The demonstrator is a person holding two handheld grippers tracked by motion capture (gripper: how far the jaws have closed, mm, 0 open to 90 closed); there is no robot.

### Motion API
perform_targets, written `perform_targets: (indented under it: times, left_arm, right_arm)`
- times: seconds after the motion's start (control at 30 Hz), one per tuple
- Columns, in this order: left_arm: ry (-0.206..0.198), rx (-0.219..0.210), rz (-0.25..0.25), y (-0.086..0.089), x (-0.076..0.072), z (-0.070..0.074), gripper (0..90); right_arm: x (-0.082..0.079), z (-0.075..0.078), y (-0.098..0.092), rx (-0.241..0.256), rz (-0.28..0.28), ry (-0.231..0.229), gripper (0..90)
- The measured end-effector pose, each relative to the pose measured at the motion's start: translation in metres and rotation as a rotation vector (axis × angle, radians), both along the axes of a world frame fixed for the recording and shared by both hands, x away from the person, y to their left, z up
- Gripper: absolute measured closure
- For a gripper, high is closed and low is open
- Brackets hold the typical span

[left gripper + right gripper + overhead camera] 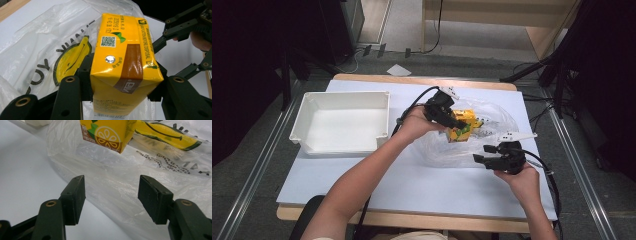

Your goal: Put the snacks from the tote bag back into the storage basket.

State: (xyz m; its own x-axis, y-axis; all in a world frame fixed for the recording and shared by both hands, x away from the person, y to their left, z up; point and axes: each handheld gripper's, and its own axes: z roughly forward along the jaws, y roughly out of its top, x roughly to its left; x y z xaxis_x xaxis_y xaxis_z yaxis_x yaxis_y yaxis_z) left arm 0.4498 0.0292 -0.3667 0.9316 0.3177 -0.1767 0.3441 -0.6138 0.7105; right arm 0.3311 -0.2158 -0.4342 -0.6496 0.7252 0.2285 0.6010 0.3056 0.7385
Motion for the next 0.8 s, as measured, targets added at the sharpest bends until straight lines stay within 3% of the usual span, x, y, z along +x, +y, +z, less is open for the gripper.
perform_targets:
  times: [0.4,0.8]
  left_arm:
    - [-0.009,-0.014,-0.026,0.01,-0.015,0.013,52.5]
    - [0.022,-0.027,-0.025,0.023,-0.027,0.014,52.5]
  right_arm:
    - [-0.001,0.0,0.003,-0.01,0.004,-0.02,38.4]
    - [0.0,-0.003,0.006,-0.018,0.015,-0.008,38.5]
